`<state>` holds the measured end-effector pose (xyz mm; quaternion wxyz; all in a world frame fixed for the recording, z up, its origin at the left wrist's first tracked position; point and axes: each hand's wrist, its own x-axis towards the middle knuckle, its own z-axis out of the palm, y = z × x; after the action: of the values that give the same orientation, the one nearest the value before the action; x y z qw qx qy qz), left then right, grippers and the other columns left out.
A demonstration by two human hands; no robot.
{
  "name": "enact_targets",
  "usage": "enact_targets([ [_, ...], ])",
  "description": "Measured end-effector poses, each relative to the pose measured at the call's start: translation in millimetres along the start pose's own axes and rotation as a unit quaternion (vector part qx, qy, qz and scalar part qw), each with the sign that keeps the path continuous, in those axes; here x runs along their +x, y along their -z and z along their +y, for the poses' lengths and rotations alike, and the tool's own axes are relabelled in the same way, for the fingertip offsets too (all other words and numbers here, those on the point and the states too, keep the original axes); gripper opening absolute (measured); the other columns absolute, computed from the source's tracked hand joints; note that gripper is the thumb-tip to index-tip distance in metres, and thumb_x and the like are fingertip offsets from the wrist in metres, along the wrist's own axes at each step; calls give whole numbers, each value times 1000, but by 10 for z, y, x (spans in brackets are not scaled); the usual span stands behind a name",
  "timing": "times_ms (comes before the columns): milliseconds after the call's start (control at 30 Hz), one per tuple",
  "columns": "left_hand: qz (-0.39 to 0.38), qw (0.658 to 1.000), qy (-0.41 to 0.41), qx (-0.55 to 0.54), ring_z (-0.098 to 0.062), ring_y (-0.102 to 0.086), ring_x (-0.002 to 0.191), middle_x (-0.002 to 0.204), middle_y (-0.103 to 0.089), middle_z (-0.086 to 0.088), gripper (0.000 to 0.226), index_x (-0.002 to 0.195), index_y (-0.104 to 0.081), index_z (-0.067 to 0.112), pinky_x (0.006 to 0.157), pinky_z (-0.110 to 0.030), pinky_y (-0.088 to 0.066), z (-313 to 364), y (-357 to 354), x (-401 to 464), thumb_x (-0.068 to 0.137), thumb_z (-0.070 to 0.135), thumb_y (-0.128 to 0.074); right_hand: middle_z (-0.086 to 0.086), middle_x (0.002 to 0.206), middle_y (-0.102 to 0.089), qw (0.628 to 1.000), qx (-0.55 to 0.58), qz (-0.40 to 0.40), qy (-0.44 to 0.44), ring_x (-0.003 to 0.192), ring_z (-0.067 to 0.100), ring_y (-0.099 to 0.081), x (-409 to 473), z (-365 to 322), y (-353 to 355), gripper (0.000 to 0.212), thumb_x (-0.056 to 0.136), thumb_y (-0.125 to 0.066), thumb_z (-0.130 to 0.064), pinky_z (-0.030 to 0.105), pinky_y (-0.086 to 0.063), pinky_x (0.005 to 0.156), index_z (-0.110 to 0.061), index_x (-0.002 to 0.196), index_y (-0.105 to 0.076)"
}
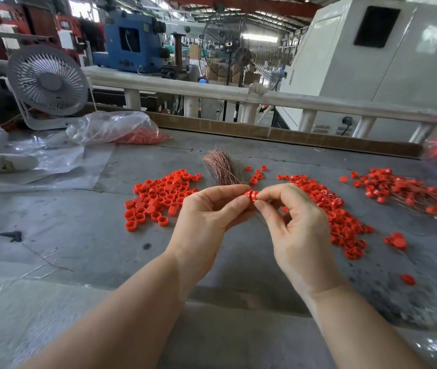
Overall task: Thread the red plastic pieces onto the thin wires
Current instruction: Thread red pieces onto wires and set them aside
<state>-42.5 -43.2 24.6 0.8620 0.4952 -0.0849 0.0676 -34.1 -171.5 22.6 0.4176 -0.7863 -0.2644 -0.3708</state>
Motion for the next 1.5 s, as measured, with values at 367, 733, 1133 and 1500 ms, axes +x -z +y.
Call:
enact_targets([
  [367, 1, 999, -17, 37, -15, -70, 74, 77, -73, -7, 15, 76, -73, 14, 67, -20, -55, 10, -16, -18, 63, 11, -67, -3, 80, -59, 1000, 11, -8, -18, 76, 7, -55, -8, -6, -2, 3, 84, -62, -8, 14, -43, 71, -8, 82, -63],
  [733, -10, 999, -4, 38, -14, -70, 76, 80, -74, -7, 17, 79, -74, 14, 68, -19, -55, 19, -6, -15, 64, 11, -66, 1, 82, -64, 1000, 31, -2, -5, 81, 9, -59, 11, -9, 10, 4, 83, -61, -4, 16, -46, 74, -6, 82, -64],
  [1133, -5, 999, -3, 42, -18, -70, 79, 80, -73, -9, 17, 80, -73, 13, 73, -24, -57, 24, -7, -16, 64, 11, -66, -10, 79, -63, 999, 41, -3, -35, 70, 5, -57, 4, 4, -2, 6, 79, -65, -14, 8, -38, 67, -15, 85, -66],
  [1500, -4, 1000, -7, 29, -15, -70, 77, 79, -73, -8, 15, 75, -76, 15, 68, -19, -55, 16, -9, -14, 63, 11, -67, -14, 75, -63, 995, 74, 7, -58, 68, 3, -56, 21, -25, 11, 9, 78, -65, -11, 8, -38, 63, -18, 82, -67],
])
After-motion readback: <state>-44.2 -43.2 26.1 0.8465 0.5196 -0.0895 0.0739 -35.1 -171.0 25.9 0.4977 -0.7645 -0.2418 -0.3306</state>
